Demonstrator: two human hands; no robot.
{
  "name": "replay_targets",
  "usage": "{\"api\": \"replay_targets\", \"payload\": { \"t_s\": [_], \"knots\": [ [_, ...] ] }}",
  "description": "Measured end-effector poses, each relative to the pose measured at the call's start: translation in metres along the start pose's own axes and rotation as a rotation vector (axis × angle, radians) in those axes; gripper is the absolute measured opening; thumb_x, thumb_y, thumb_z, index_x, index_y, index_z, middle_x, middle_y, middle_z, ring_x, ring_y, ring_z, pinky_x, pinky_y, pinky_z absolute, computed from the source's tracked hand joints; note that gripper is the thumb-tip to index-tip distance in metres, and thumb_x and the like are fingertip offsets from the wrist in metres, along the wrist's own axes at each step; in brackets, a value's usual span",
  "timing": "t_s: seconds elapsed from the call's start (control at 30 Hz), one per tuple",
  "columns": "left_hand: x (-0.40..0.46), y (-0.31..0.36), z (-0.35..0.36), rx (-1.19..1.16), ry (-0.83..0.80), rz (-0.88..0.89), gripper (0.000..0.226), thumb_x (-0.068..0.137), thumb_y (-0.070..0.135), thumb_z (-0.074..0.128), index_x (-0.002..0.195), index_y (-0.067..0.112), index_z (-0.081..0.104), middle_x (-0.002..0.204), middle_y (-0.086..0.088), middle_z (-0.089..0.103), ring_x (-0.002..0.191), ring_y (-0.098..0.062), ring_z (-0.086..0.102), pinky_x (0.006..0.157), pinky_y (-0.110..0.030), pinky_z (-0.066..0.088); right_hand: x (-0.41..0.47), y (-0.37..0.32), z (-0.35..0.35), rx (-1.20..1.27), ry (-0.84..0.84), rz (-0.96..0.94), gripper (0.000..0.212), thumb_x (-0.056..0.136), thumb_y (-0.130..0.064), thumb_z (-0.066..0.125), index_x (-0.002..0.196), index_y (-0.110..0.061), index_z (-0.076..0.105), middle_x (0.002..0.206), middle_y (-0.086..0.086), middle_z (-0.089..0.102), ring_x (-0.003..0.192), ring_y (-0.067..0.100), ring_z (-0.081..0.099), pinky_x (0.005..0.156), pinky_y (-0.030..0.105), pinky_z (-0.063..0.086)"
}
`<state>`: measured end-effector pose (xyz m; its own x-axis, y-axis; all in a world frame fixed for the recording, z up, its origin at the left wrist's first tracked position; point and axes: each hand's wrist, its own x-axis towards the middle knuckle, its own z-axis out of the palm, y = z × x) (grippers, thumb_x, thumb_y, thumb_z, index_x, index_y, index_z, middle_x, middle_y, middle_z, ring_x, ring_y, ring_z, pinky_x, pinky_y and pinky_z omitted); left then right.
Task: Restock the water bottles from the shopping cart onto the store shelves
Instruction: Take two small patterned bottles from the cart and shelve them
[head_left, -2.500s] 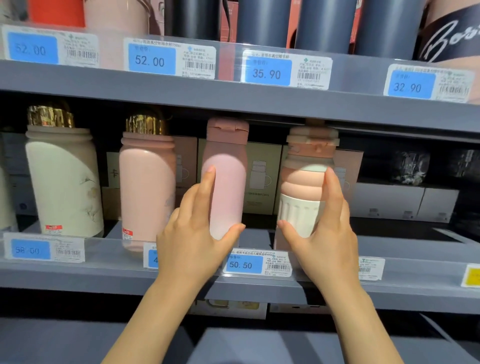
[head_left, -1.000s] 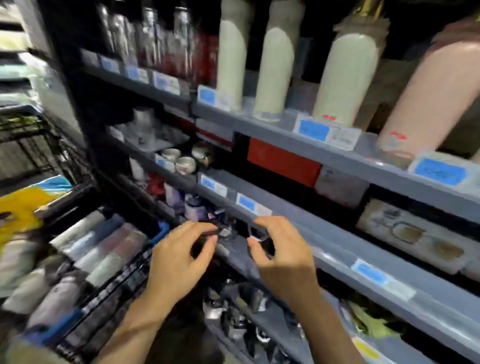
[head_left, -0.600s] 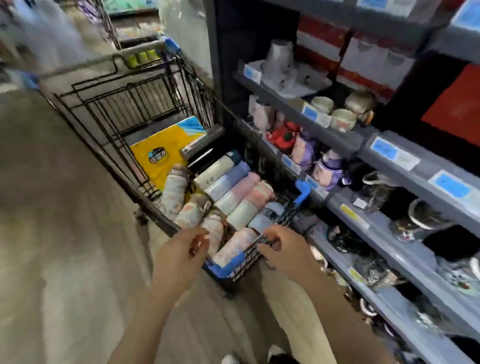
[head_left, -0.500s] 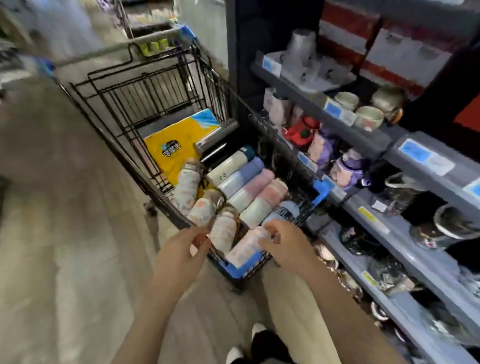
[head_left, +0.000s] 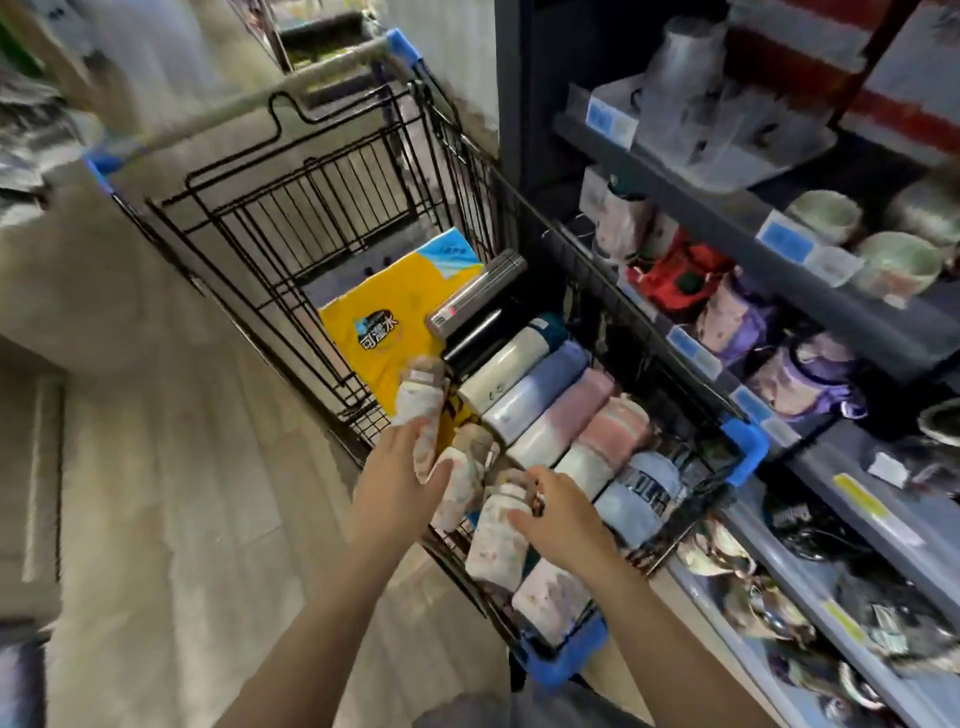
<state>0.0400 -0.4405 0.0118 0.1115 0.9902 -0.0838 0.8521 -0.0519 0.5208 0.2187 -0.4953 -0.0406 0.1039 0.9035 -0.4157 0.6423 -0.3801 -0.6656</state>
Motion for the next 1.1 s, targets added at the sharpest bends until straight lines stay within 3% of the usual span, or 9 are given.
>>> {"api": "replay_targets", "payload": {
  "t_s": [0.13,0.23,0.33,0.43,0.5,0.7,0.8,0.97,1.1],
  "knots": [
    [0.070,-0.009,0.017,0.005,-0.010,0.015,0.076,0.081,0.037,0.069,0.145,0.020,0.031,0.141,-0.008,0.039,0.125,-0.027,0.041,0.088,-0.032,0.037,0.031,-0.006,0.005,0.011,0.026,0.063,0.051,0.087,-0.038,0.061,0.131,-0.023,0.041,0.125,0.006,0.043,0.106,0.027,0.054,0.086,0.035,0.047],
    [0.115,-0.027,0.035,0.057,-0.079,-0.051,0.086,0.078,0.041,0.072,0.146,0.032,0.020,0.149,-0.008,0.026,0.130,-0.032,0.034,0.086,-0.037,0.041,0.047,-0.013,0.015,0.030,0.033,0.156,0.053,0.086,-0.039,0.060,0.133,-0.024,0.040,0.129,0.005,0.042,0.111,0.028,0.052,0.087,0.036,0.046],
    [0.155,-0.050,0.056,0.155,-0.208,-0.131,0.100,0.077,0.046,0.073,0.149,0.035,0.005,0.157,-0.008,0.006,0.137,-0.038,0.024,0.095,-0.048,0.042,0.069,-0.019,0.028,0.040,0.026,0.235,0.049,0.086,-0.037,0.060,0.130,-0.025,0.042,0.127,0.004,0.042,0.110,0.026,0.052,0.088,0.038,0.048],
    [0.180,-0.070,0.074,0.211,-0.324,-0.074,0.108,0.076,0.045,0.074,0.149,0.036,-0.006,0.157,-0.010,0.002,0.131,-0.042,0.033,0.098,-0.049,0.042,0.088,-0.030,0.041,0.056,0.061,0.333,0.048,0.086,-0.038,0.060,0.129,-0.023,0.043,0.125,0.004,0.042,0.107,0.026,0.052,0.085,0.035,0.047],
    [0.189,-0.080,0.078,0.197,-0.378,-0.030,0.111,0.075,0.042,0.076,0.146,0.041,-0.009,0.155,-0.010,0.004,0.121,-0.043,0.045,0.090,-0.049,0.048,0.096,-0.042,0.050,0.077,0.104,0.411,0.049,0.086,-0.040,0.061,0.129,-0.024,0.043,0.123,0.004,0.043,0.105,0.024,0.053,0.082,0.032,0.047],
    [0.194,-0.088,0.075,0.121,-0.374,0.019,0.098,0.079,0.033,0.072,0.149,0.038,0.003,0.150,-0.012,0.014,0.111,-0.042,0.048,0.072,-0.037,0.041,0.110,-0.065,0.079,0.061,0.176,0.586,0.063,0.086,-0.038,0.060,0.141,-0.027,0.032,0.139,0.006,0.039,0.122,0.026,0.045,0.097,0.038,0.045],
    [0.196,-0.089,0.073,0.074,-0.388,0.004,0.096,0.078,0.031,0.072,0.147,0.039,0.006,0.149,-0.011,0.015,0.111,-0.042,0.048,0.079,-0.043,0.046,0.116,-0.073,0.090,0.100,0.212,0.660,0.072,0.089,-0.037,0.060,0.148,-0.027,0.021,0.149,0.005,0.026,0.131,0.025,0.037,0.098,0.035,0.040],
    [0.208,-0.095,0.066,0.020,-0.399,0.004,0.098,0.075,0.029,0.076,0.146,0.038,0.009,0.149,-0.011,0.018,0.115,-0.039,0.048,0.084,-0.049,0.050,0.137,-0.088,0.108,0.031,0.180,0.708,0.080,0.089,-0.042,0.057,0.150,-0.032,0.006,0.153,0.006,0.012,0.126,0.033,0.040,0.092,0.040,0.043],
    [0.229,-0.100,0.053,0.019,-0.347,0.080,0.099,0.071,0.031,0.078,0.146,0.036,0.013,0.147,-0.010,0.022,0.112,-0.040,0.050,0.079,-0.050,0.051,0.152,-0.092,0.121,-0.081,0.130,0.727,0.090,0.087,-0.051,0.059,0.150,-0.032,-0.001,0.156,0.010,0.002,0.129,0.038,0.037,0.092,0.042,0.046]
  ]
}}
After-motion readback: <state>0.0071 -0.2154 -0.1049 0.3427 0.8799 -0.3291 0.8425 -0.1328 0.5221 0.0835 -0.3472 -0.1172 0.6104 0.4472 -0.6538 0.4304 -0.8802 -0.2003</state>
